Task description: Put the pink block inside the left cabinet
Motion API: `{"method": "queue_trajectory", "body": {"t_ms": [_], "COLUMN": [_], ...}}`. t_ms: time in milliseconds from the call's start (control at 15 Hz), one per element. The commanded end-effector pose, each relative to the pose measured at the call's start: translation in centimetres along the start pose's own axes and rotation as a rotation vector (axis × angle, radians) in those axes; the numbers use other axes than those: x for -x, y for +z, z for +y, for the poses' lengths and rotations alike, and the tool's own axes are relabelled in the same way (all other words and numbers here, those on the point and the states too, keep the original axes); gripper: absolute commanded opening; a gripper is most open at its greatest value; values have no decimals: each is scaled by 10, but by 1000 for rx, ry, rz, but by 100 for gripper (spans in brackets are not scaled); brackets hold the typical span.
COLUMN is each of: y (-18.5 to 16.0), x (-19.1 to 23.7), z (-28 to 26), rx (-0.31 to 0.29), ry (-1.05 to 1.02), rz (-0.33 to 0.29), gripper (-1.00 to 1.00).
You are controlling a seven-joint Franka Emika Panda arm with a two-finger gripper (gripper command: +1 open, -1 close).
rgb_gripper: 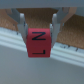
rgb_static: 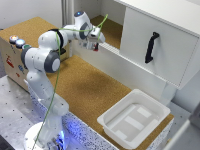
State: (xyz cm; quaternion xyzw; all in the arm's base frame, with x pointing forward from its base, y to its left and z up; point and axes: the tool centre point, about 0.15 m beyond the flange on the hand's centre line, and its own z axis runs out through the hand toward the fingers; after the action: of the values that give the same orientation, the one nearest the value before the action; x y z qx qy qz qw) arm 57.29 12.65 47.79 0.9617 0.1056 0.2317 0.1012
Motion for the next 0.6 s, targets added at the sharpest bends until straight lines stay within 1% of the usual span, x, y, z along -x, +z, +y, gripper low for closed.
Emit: {"method": "queue_trajectory", "body": {"t_ms": [0,133,200,267,333,467,533], "y": [6,16,19,24,28,36,39], "x": [-55,-64,-66,-69,-72,-81,-85], "z": [11,16,13,16,14,10,9], "rx": [21,-12,-24,-32,-29,-43,-38], "ry": [121,141,155,167,165,141,136], "rz": [-75,-79,-67,-55,-29,13,22], "gripper": [-100,-100,-100,-100,-100,-100,-100]}}
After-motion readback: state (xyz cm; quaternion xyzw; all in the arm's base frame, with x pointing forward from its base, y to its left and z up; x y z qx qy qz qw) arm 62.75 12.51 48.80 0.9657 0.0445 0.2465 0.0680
